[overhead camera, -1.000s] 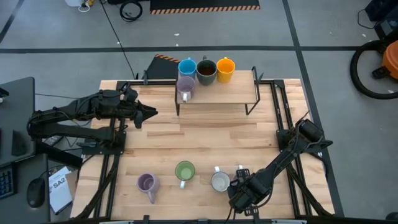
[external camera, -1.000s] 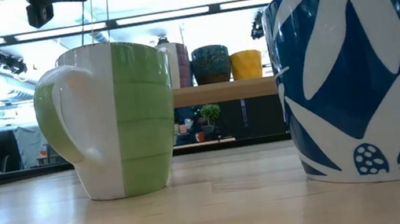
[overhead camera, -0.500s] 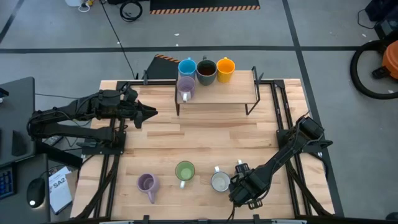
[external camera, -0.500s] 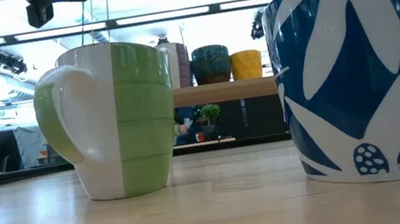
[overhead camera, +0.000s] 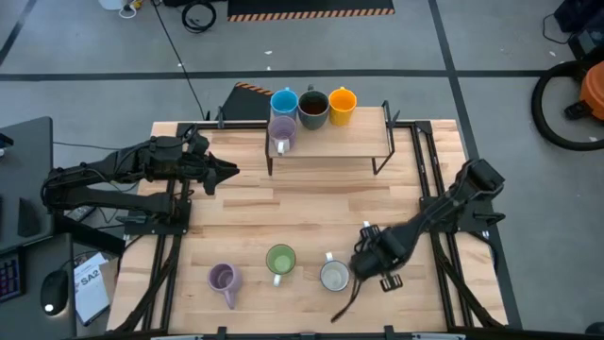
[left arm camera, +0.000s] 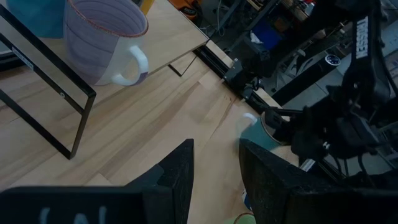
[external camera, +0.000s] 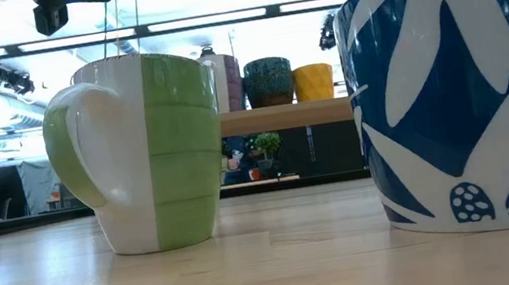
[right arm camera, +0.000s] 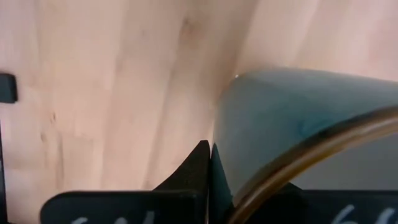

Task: Place coffee mugs
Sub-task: Put the light blue mug on the shelf

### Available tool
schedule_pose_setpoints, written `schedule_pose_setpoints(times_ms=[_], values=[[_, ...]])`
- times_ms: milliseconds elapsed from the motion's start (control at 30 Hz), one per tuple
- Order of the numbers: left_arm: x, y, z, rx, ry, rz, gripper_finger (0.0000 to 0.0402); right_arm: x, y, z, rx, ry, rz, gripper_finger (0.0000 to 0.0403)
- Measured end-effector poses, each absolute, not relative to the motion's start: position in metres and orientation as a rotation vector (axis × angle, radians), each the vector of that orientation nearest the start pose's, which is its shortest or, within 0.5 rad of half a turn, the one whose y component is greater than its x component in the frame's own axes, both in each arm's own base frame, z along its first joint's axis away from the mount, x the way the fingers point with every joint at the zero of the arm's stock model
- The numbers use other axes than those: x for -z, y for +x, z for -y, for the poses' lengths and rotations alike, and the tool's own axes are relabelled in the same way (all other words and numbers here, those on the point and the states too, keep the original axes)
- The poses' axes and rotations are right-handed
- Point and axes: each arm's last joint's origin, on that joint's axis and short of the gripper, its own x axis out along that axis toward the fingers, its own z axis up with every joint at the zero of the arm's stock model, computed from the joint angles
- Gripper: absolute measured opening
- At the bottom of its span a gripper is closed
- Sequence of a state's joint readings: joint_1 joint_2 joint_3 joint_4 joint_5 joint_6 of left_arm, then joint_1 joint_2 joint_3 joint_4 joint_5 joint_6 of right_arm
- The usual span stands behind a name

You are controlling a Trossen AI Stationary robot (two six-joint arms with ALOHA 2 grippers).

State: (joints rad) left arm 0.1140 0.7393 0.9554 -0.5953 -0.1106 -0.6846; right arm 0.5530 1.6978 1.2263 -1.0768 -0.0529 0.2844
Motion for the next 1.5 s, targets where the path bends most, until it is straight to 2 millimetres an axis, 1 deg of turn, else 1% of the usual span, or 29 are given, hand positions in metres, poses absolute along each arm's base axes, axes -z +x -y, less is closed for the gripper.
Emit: schedule_pose_setpoints(times_ms=[233,433,533,667,800,1033,1267,1500], values=[[-0.357,0.140,-0.019,-0.342,-0.668,-0.290,0.0132,-0.228,0.260,-0.118,-0.251,-0.169,-1.572,0.0033],[-0.357,0.140,-0.019,-0.337,-0.636,-0.295,0.0132,-0.249,0.253,-0.085,-0.239,-0.155,-1.571,0.0033],[-0.357,0.140,-0.019,-0.337,-0.635,-0.296,0.0132,-0.263,0.250,-0.073,-0.229,-0.171,-1.580,0.0033],[-0.357,0.140,-0.020,-0.364,-0.612,-0.289,0.0132,-0.286,0.254,-0.057,-0.216,-0.227,-1.539,0.0033],[-0.357,0.139,-0.021,-0.405,-0.590,-0.277,0.0132,-0.307,0.258,-0.037,-0.177,-0.234,-1.513,0.0033],[-0.357,0.139,-0.022,-0.418,-0.587,-0.269,0.0132,-0.337,0.259,-0.005,-0.109,-0.258,-1.473,0.0033],[-0.363,0.141,-0.022,-0.402,-0.591,-0.201,0.0132,-0.356,0.255,0.025,-0.059,-0.326,-1.466,0.0033],[-0.367,0.142,-0.023,-0.408,-0.592,-0.153,0.0132,-0.359,0.248,0.062,-0.070,-0.385,-1.490,0.0033]])
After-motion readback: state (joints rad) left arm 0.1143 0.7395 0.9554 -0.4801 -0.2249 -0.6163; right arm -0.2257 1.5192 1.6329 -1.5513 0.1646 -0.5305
